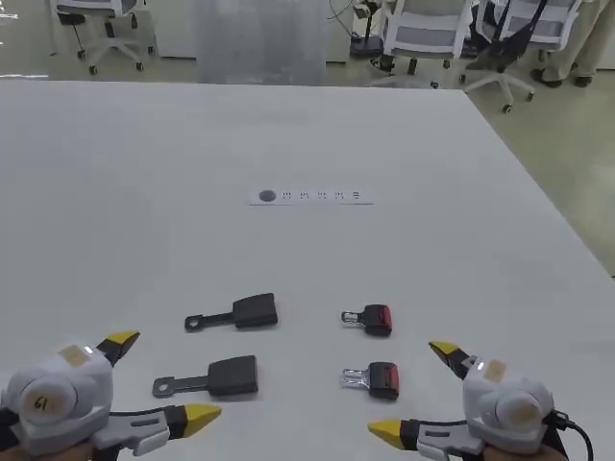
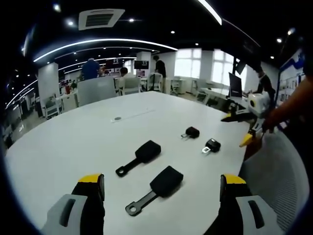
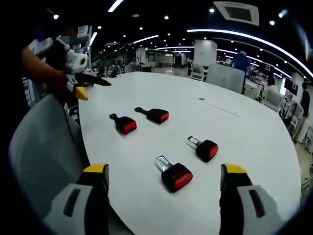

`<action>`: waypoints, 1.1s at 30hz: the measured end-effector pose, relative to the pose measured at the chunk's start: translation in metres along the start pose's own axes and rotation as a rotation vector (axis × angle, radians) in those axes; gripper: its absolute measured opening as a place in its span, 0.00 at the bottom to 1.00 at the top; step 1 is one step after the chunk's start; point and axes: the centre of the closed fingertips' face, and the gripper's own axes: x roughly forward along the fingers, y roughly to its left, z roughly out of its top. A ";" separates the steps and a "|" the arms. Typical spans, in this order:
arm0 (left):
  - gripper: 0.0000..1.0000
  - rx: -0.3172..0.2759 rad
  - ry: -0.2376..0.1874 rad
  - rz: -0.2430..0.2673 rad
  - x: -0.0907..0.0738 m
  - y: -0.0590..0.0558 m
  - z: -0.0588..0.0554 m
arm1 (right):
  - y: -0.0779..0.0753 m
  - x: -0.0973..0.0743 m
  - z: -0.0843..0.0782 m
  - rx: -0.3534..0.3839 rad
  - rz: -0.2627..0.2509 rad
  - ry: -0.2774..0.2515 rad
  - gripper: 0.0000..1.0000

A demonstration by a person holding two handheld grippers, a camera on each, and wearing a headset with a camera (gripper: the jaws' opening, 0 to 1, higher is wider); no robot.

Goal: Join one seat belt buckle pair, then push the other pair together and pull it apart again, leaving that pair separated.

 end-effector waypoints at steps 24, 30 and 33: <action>1.00 0.041 0.037 -0.047 0.023 0.001 -0.003 | -0.008 0.014 -0.007 -0.012 0.042 0.053 0.93; 1.00 0.055 0.053 -0.065 0.029 0.000 -0.006 | -0.009 0.019 -0.008 -0.022 0.067 0.076 0.90; 0.99 0.059 0.063 -0.067 0.032 0.000 -0.008 | -0.010 0.022 -0.009 -0.026 0.085 0.089 0.89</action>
